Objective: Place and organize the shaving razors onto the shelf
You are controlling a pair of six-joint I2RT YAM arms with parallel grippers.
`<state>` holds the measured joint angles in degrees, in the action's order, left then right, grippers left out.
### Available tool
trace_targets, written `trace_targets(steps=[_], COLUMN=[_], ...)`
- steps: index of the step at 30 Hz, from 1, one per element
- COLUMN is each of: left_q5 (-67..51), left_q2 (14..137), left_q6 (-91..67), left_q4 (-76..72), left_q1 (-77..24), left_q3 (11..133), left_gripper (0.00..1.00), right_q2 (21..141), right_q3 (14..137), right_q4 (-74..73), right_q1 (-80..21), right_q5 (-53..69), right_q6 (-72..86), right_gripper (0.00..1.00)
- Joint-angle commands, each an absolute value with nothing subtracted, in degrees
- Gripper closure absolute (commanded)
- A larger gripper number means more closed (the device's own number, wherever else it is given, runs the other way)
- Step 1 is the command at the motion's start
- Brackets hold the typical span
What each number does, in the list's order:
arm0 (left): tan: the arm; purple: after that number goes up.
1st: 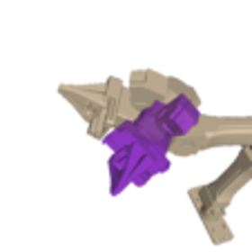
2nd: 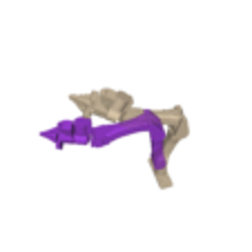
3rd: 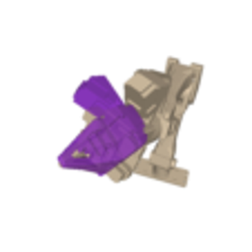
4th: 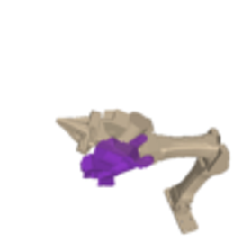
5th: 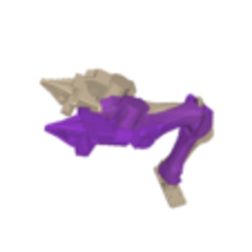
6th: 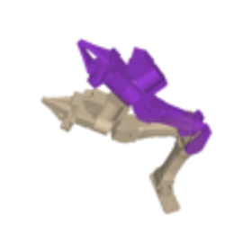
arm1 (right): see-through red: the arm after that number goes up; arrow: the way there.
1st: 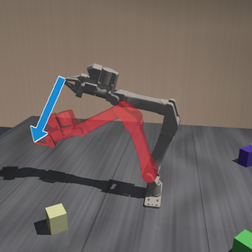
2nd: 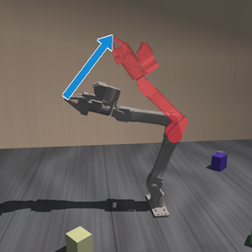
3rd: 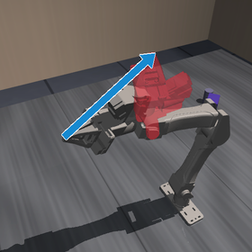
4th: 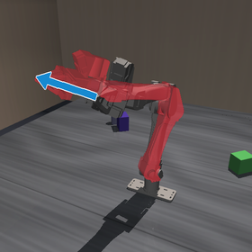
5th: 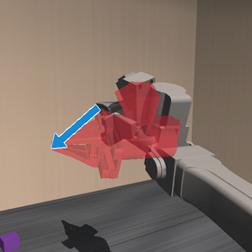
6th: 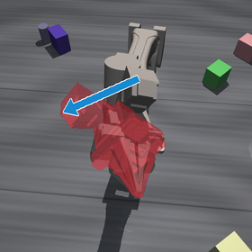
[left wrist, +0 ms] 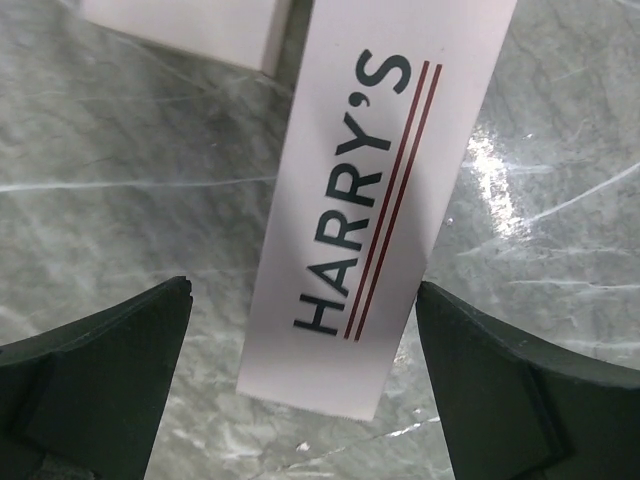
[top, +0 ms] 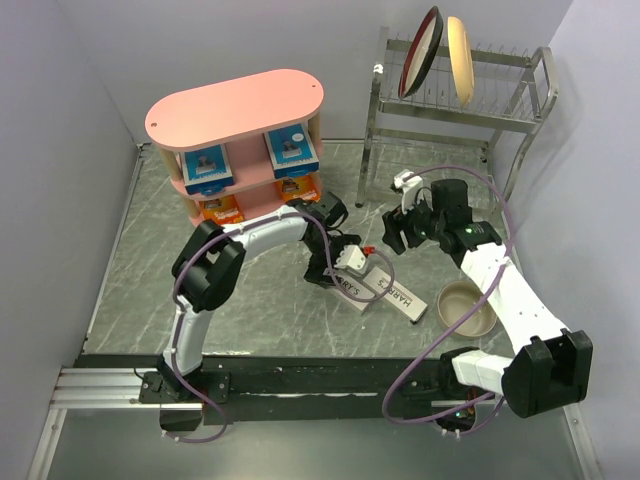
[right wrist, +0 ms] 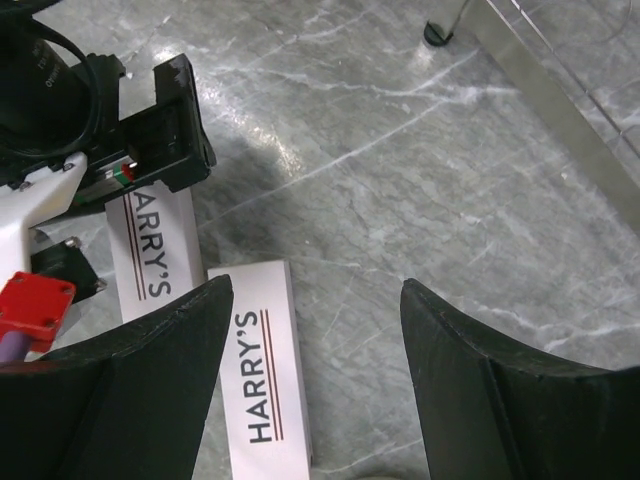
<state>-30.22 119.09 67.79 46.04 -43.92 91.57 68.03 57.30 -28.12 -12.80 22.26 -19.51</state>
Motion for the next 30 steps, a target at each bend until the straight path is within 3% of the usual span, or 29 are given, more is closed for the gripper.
trace_targets(steps=[1,8,12,23,30], left_q5=[-31.2,-30.8,-30.6,-29.4,-27.2], left_q2=[119.4,119.2,120.1,118.2,105.2], left_q6=[70.7,67.0,65.0,54.9,45.8], left_q4=[50.6,47.8,48.8,46.5,50.3], left_q1=[-44.6,-46.9,-47.1,-47.1,-46.2], left_q3=[94.1,91.7,92.2,89.3,89.2], left_gripper=[0.01,0.05,0.21,0.48,0.49], right_q2=[65.8,67.1,68.1,71.0,72.7], right_q3=[56.4,56.7,57.4,59.9,62.0], right_q4=[-26.3,-25.6,-25.4,-25.3,-25.0], right_q1=[-11.6,-10.9,-10.7,-10.6,-10.6], right_q5=[23.3,23.7,23.5,23.3,23.4], right_q6=[-19.1,-18.3,-18.1,-17.5,-16.2], right_gripper=[0.25,0.25,0.25,0.25,0.25])
